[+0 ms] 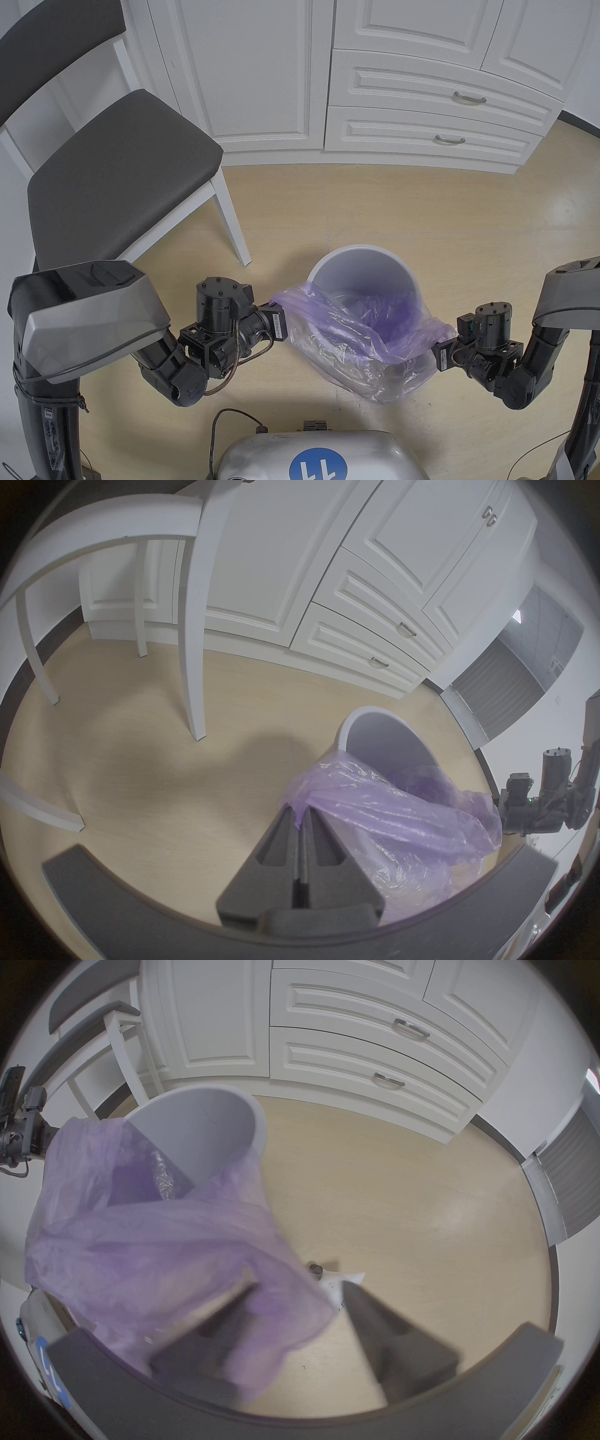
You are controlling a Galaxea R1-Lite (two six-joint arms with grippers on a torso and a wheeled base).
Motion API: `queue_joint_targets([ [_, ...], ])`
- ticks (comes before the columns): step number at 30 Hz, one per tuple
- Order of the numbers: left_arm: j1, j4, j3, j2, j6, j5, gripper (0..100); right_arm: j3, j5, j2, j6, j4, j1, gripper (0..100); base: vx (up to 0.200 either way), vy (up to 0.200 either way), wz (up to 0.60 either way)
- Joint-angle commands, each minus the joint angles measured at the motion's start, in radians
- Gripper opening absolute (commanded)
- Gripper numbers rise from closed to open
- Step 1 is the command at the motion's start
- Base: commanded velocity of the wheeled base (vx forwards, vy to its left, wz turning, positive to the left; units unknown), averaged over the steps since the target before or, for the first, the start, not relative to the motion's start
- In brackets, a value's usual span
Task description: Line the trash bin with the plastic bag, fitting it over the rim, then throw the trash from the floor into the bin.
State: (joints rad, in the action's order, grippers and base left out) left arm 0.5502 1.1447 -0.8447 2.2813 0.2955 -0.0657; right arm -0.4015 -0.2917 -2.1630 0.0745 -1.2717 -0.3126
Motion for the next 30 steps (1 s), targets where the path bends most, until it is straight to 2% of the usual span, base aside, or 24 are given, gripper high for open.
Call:
queue_joint_targets([
  [1,0.005,0.006,0.012,-0.005,0.001,0.0,0,0.015,0.0,0.022,0.013,0.002,0.009,100,0.0,0.0,0.0],
  [4,0.01,0.006,0.016,-0.016,0.001,0.0,0,0.044,0.017,0.051,0.051,0.006,0.029,100,0.0,0.0,0.0],
  [9,0.011,0.004,0.019,-0.029,0.001,0.0,0,0.075,0.137,0.104,0.082,-0.002,0.076,100,0.0,0.0,0.0],
  [12,0.01,0.004,0.019,-0.032,0.001,0.0,0,0.09,0.236,0.155,0.082,0.006,0.11,100,0.0,0.0,0.0],
  [13,0.01,0.004,0.019,-0.032,0.001,0.0,0,0.09,0.236,0.155,0.082,0.006,0.11,100,0.0,0.0,0.0],
  [14,0.01,0.004,0.019,-0.032,0.001,0.0,0,0.107,0.319,0.184,0.08,0.003,0.138,100,0.0,0.0,0.0],
  [15,0.01,0.004,0.019,-0.032,0.001,0.0,0,0.116,0.37,0.201,0.079,0.003,0.151,100,0.0,0.0,0.0],
  [19,0.01,0.006,0.024,-0.032,0.001,0.0,0,0.151,0.533,0.253,0.077,-0.005,0.199,100,0.0,0.0,0.0],
  [22,0.01,0.006,0.029,-0.034,0.001,0.0,0,0.164,0.608,0.284,0.077,-0.003,0.227,100,0.0,0.0,0.0],
  [25,0.01,0.006,0.027,-0.034,0.001,0.0,0,0.167,0.631,0.292,0.077,0.0,0.237,100,0.0,0.0,0.0],
  [27,0.01,0.006,0.024,-0.028,0.001,0.0,0,0.174,0.684,0.295,0.076,-0.006,0.254,100,0.0,0.0,0.0],
  [28,0.01,0.006,0.022,-0.026,0.001,0.0,0,0.174,0.691,0.295,0.076,-0.006,0.256,100,0.0,0.0,0.0],
  [30,0.008,0.004,0.019,-0.022,0.001,0.0,0,0.182,0.755,0.295,0.074,-0.006,0.273,100,0.0,0.0,0.0],
])
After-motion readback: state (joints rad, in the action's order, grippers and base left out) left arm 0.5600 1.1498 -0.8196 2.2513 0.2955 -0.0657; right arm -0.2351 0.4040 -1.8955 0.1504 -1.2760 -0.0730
